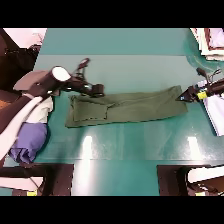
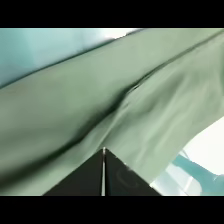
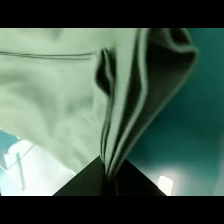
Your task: Fold the shirts.
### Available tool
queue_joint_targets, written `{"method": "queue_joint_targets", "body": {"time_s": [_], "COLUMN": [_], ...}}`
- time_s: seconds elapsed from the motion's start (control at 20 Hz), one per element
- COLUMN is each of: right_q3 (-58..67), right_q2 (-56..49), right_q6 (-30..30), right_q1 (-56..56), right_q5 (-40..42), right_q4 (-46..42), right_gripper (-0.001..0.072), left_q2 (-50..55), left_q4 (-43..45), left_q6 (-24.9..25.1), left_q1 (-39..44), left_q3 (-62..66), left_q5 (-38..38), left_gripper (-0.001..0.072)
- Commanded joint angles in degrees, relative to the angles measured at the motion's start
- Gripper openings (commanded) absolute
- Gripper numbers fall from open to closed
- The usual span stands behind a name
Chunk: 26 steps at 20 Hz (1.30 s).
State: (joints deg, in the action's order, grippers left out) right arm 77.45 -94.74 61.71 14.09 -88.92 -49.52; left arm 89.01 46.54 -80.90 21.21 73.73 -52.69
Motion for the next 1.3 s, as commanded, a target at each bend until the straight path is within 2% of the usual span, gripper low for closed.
{"method": "queue_joint_targets", "body": {"time_s": [0.0, 0.15, 0.35, 0.75, 1.0, 1.25], "right_q3": [0.04, 0.31, 8.9, 23.06, 24.09, 24.04], "right_q2": [7.78, 12.98, 14.1, 14.05, 13.7, 12.26], "right_q6": [4.76, 6.01, 9.86, 13.31, 12.74, 12.15], "right_q1": [-2.45, -5.81, -12.0, -22.88, -27.36, -32.46], "right_q5": [-1.88, -2.38, -4.94, -3.89, -2.38, -1.88], "right_q4": [3.98, 11.34, 12.0, 11.85, 11.91, 11.93], "right_gripper": [0.0013, 0.0013, 0.0013, 0.0013, 0.0013, 0.0013], "left_q2": [11.28, 17.92, 20.35, 20.33, 19.12, 11.5], "left_q4": [-0.55, -0.5, -0.26, 1.68, 2.75, 10.64], "left_q6": [-0.31, -1.75, -3.19, -3.13, -3.08, -3.13], "left_q1": [7.65, 11.37, 12.44, 12.44, 12.44, 9.7], "left_q3": [10.6, 16.35, 17.27, 17.27, 17.33, 17.57], "left_q5": [0.61, -0.42, 0.28, -0.31, -1.22, -2.1], "left_gripper": [0.0027, 0.0027, 0.0027, 0.0027, 0.0027, 0.0027]}}
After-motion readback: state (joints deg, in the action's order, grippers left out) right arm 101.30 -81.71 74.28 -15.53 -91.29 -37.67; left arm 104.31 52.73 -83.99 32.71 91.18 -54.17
